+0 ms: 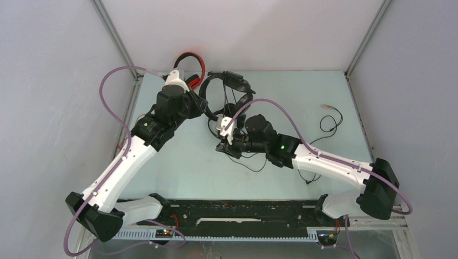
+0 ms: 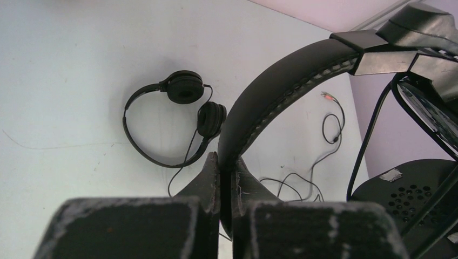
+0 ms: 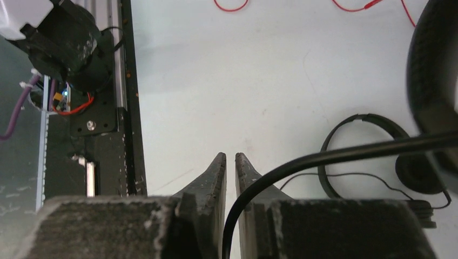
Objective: Wrap the headphones
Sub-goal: Wrap the headphones cable around the headphones.
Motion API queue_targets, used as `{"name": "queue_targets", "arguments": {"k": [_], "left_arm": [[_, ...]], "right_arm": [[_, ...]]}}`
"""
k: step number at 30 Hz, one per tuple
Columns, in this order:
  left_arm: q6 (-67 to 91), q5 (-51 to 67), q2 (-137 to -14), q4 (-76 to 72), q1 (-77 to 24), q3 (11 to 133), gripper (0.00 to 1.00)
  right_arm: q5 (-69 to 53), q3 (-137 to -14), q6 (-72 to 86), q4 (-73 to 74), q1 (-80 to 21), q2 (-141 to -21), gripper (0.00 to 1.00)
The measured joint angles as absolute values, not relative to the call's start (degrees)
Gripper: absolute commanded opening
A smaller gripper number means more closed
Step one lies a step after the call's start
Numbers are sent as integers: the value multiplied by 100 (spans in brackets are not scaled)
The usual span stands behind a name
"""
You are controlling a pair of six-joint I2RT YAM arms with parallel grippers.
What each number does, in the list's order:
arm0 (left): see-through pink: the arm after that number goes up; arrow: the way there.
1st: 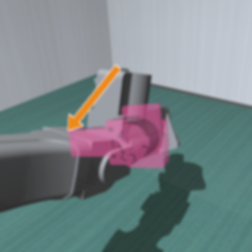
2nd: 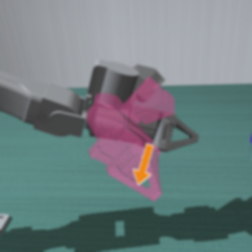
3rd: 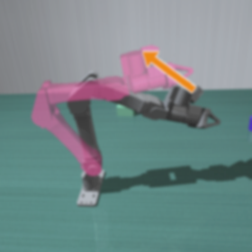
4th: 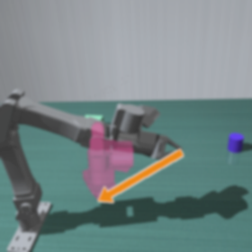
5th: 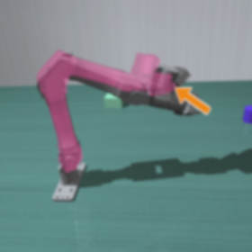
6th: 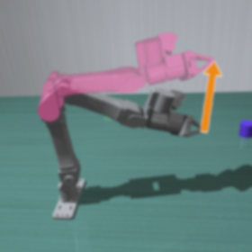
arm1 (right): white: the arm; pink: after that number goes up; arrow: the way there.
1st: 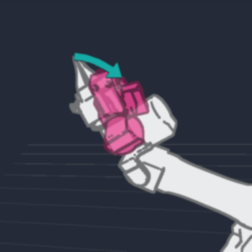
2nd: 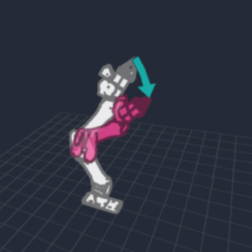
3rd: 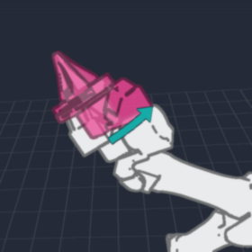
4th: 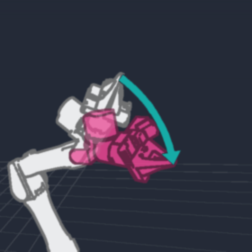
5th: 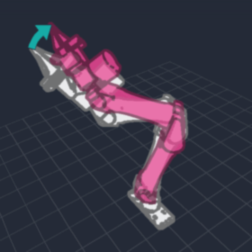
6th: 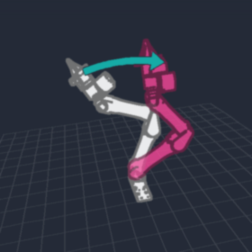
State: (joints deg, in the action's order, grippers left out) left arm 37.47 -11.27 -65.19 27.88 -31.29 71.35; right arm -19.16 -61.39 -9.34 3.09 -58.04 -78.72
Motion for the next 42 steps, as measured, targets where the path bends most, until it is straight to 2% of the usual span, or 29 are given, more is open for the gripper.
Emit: {"name": "queue_targets", "arguments": {"k": [9, 15, 21, 30, 34, 42], "left_arm": [[4115, -554, -6274, 2714, -2705, 7135, 0], [4224, -340, -5953, 2714, -2475, 7135, 0], [4263, -80, -5892, 2746, -2405, 7135, 0], [4250, 137, -5782, 2915, -2032, 7146, 0], [4230, 228, -5769, 3006, -1922, 7148, 0], [3691, 198, -5780, 3474, -1817, 7467, 0]], "right_arm": [[-2268, -4998, -930, -165, -5212, -7155, 17], [-2825, -4160, -585, -1063, -4777, -7312, 18], [-3205, -3767, -272, -1791, -4532, -7625, 13], [-3509, -3610, -137, -2244, -4163, -7793, 12], [-3649, -3548, -62, -2401, -4093, -7994, 1], [-3778, -3535, 292, -2613, -3809, -8165, 0]]}}
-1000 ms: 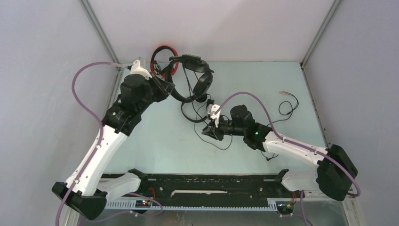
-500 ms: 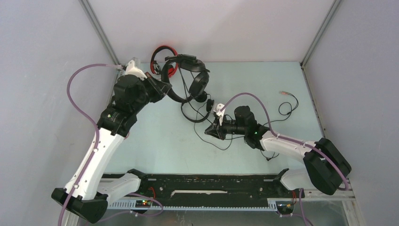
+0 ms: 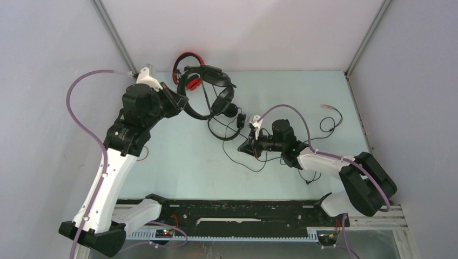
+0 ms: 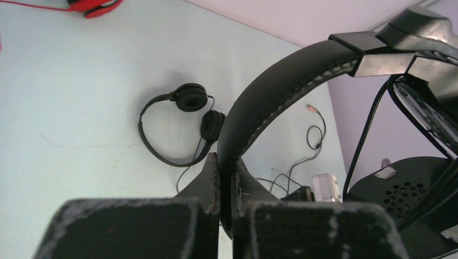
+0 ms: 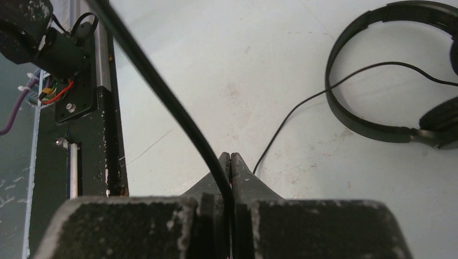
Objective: Wrap the headphones
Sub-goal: Wrap the headphones cable around the headphones.
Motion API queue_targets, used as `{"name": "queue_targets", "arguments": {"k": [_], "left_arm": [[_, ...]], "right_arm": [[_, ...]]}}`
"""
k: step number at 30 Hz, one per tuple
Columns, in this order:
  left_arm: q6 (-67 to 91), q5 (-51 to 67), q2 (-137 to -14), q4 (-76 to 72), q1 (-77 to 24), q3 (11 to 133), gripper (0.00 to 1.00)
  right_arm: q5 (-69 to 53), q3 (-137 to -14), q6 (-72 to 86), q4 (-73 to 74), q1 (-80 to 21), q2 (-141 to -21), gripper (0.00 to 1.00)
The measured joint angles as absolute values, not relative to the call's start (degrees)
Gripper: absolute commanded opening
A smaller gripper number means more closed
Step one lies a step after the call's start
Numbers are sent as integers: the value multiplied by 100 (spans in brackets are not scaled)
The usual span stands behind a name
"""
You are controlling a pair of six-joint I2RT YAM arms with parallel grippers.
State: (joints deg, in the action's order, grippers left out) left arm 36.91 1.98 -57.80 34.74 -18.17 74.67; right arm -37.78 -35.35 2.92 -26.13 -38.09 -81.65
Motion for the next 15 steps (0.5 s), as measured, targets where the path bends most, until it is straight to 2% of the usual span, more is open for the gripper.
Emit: {"name": "queue_targets", "arguments": {"k": [7, 12, 15], "left_arm": [[3109, -167, -5798, 3813, -1769, 7789, 0], [2823, -80, -5881, 4021, -1754, 8018, 0], [2700, 123, -5937, 4160, -1747, 8195, 0]], "right_arm": [[-3778, -3535, 513, -2681, -3638, -8152, 0], [-3774, -3535, 615, -2764, -3616, -8152, 13], [-3837, -3535, 663, -2836, -3564, -8182, 16]]}}
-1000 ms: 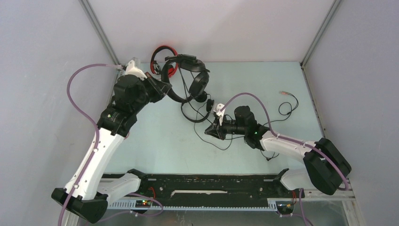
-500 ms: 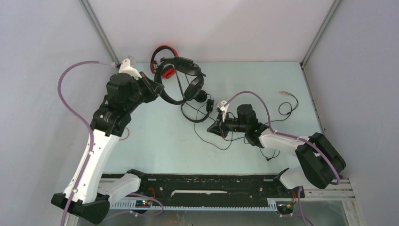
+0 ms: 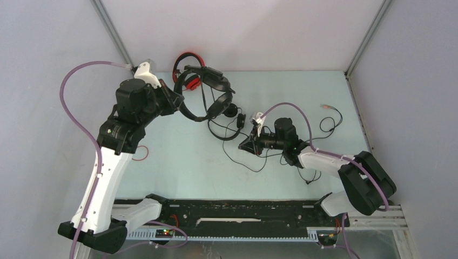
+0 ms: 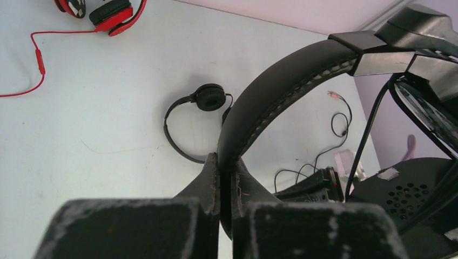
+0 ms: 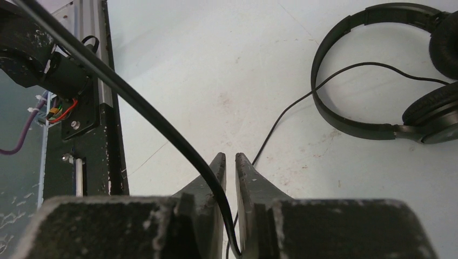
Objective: Wrap the headphones
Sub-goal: Wrap the headphones cable around the headphones.
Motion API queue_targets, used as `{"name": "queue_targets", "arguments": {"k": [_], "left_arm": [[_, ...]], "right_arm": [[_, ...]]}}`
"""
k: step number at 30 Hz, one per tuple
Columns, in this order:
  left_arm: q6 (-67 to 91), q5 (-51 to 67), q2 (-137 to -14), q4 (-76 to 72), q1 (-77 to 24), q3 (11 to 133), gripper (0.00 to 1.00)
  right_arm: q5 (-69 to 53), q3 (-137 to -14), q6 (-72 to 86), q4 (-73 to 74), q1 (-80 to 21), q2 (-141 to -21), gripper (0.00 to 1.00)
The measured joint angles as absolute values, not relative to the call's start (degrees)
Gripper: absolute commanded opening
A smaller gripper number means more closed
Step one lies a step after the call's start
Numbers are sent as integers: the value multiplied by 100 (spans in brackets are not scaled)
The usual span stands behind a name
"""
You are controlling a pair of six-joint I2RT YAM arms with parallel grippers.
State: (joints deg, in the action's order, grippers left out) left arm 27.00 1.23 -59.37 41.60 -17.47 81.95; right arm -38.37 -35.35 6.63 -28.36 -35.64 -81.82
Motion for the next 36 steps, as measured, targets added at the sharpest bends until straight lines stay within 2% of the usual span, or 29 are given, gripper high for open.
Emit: {"name": "queue_targets", "arguments": {"k": [9, 24, 26, 31, 36], "left_arm": [[2596, 390, -6156, 4816, -1747, 8967, 0], [2491, 449, -6508, 5330, -1726, 9638, 0], [2491, 447, -6521, 5374, -1719, 9692, 0], [2432, 473, -6525, 5441, -1682, 9765, 0], [2056, 803, -6510, 5450, -1658, 9756, 0]], "right_arm": [[-4276, -3393, 729, -2974, -3632, -8617, 23], [-4375, -3282, 493, -3079, -3774, -9142, 24], [-4344, -3282, 449, -3083, -3776, -9203, 20], [-4150, -3271, 397, -3085, -3763, -9286, 2], [-4123, -3288, 720, -3096, -3330, -9131, 0]]}}
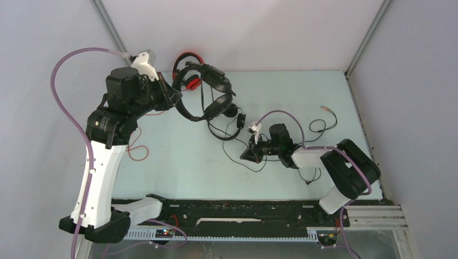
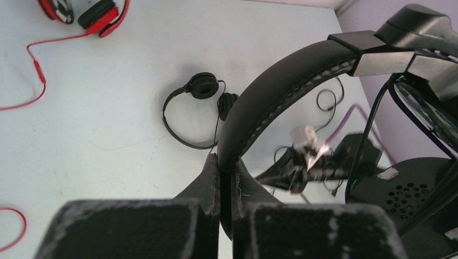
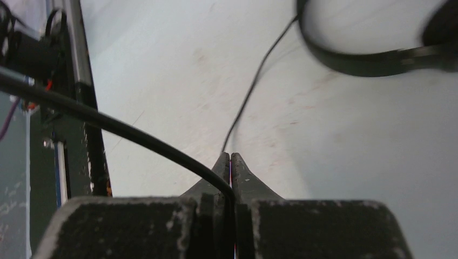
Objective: Wrap the headphones
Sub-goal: Wrap the headphones cable around the headphones.
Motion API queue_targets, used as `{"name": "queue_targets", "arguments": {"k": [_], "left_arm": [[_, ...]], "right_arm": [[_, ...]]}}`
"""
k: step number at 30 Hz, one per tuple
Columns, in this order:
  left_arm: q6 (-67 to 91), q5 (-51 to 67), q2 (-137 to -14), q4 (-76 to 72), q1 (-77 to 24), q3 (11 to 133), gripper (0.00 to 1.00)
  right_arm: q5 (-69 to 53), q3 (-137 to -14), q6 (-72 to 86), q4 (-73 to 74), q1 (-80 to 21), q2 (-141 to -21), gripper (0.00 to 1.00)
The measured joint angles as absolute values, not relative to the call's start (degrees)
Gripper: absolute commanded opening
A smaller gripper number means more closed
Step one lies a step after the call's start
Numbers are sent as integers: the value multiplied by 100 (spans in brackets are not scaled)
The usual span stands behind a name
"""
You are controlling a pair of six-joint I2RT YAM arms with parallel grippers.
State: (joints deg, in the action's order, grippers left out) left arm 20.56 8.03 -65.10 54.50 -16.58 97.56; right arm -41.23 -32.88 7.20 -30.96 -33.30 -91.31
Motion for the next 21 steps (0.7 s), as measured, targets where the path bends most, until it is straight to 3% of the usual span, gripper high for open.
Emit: {"name": "queue_targets", "arguments": {"k": [7, 13, 21], "left_arm": [[1461, 1756, -6160, 5411, -1678, 9236, 0], [1002, 2305, -6149, 5336, -1938, 8833, 0], [73, 1542, -6390, 5688, -2882, 8790, 0]], "right_arm": [[-4156, -4016, 1081, -2851, -2491, -8980, 0], [-4112, -4923, 1216, -1949, -2405, -8969, 0], [-4215, -5533, 1640, -447, -2196, -8460, 0]]}}
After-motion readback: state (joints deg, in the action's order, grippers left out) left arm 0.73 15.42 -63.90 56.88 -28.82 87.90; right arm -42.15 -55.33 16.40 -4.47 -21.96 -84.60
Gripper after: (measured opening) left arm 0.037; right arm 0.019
